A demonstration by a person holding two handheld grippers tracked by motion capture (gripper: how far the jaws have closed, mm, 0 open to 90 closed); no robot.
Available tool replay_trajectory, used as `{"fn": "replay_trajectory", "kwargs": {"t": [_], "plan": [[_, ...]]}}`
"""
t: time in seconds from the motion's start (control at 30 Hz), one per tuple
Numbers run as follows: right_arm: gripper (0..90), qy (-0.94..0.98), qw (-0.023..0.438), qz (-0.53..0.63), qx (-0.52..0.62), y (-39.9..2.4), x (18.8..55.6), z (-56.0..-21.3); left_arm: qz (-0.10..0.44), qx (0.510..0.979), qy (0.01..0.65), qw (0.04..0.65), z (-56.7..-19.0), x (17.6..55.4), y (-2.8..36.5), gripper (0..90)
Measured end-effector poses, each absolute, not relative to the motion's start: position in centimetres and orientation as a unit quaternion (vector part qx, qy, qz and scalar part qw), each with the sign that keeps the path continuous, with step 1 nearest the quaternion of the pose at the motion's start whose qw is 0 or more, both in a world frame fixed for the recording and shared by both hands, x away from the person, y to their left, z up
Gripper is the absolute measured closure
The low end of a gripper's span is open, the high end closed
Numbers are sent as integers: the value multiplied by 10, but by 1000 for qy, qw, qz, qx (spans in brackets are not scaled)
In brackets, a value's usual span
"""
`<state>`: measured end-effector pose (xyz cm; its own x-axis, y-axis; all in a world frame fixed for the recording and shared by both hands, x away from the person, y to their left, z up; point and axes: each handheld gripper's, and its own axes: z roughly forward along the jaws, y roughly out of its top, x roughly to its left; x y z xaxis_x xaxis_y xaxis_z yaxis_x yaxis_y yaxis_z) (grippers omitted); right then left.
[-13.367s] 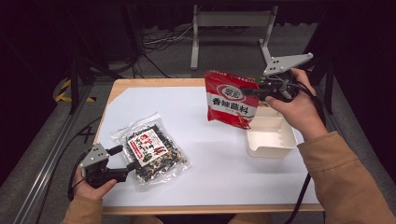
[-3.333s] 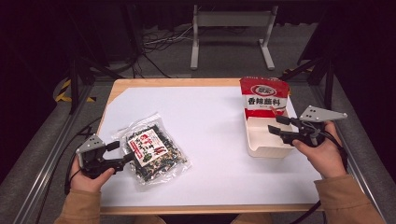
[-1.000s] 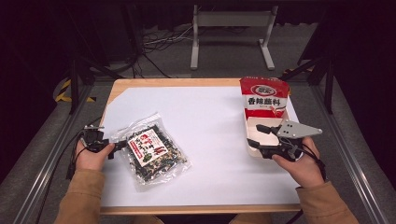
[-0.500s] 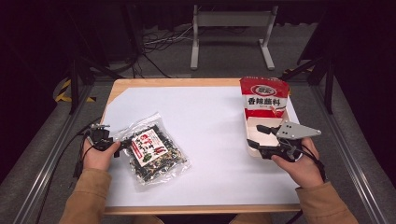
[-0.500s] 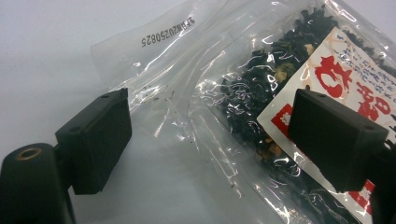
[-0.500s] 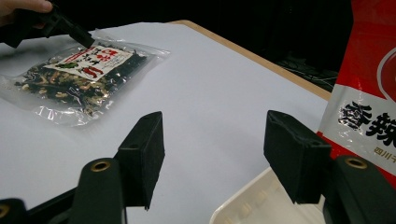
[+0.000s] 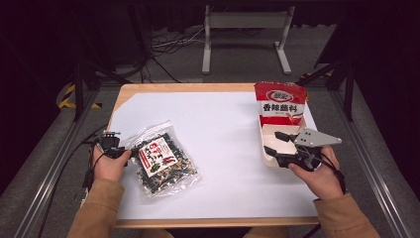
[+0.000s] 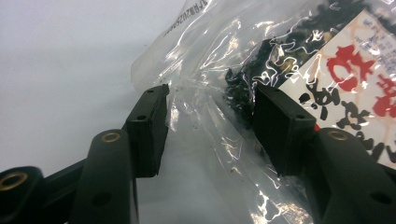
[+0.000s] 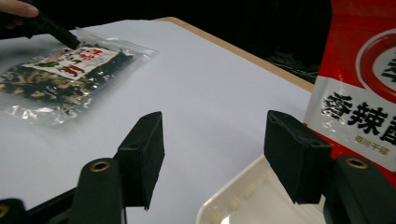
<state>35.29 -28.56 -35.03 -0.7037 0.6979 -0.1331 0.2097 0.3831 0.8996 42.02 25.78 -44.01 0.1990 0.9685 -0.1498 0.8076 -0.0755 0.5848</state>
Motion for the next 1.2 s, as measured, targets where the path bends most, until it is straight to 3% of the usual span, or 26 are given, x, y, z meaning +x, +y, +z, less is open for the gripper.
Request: {"fn": "replay_trajectory", "kwargs": {"t": [0.07, 0.3, 0.43, 0.73, 1.2], "plan": [[383, 789, 254, 477, 291, -287, 353, -351, 145, 723, 611, 287, -441, 420, 254, 530], [383, 786, 254, 483, 289, -288, 352, -349, 137, 720, 611, 299, -442, 419, 257, 567], [384, 788, 252, 482, 289, -288, 353, -351, 123, 715, 611, 318, -443, 420, 261, 680], [388, 789, 248, 481, 289, -287, 353, -352, 98, 703, 606, 358, -447, 422, 264, 827], [392, 791, 246, 479, 289, -287, 353, -353, 116, 697, 584, 401, -431, 417, 266, 877]]}}
